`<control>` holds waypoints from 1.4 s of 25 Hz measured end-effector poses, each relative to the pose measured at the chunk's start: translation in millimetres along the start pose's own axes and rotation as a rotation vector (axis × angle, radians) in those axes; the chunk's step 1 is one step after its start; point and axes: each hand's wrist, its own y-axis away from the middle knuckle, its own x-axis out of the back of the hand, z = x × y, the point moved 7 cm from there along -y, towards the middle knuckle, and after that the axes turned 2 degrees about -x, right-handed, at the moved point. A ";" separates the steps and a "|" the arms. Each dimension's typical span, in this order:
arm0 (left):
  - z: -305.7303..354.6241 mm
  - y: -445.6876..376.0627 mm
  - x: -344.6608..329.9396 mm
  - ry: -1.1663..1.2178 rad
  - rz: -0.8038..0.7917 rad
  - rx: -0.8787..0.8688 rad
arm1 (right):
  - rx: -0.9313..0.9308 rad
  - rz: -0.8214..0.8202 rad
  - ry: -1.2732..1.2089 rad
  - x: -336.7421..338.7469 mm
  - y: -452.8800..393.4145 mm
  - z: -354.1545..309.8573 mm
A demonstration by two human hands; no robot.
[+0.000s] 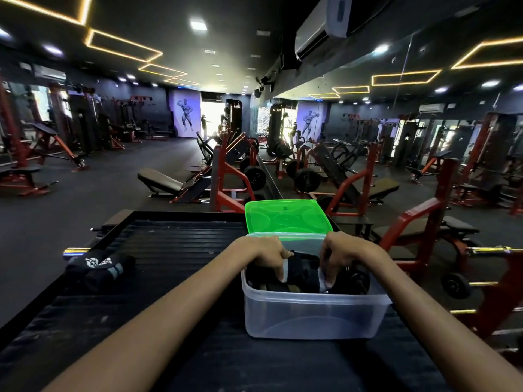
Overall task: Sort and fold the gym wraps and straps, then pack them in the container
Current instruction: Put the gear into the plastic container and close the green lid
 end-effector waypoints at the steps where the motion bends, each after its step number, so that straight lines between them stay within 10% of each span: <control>1: -2.0 0.6 -3.2 0.013 0.001 -0.013 | -0.001 -0.014 0.029 -2.3 -1.1 -3.9; 8: -7.3 14.3 -19.2 0.084 0.257 -0.123 | 0.027 -0.152 -0.043 -4.1 2.9 -7.3; 18: -24.7 37.5 -4.3 0.507 0.773 -0.023 | 0.012 0.117 0.220 -17.7 -6.9 -47.6; 23: -30.5 44.5 -1.8 0.528 0.739 0.016 | 0.129 0.152 -0.316 28.4 3.8 -34.1; 35: -29.4 23.9 6.6 0.187 0.340 0.032 | 0.128 0.105 -0.268 3.6 -22.5 -61.3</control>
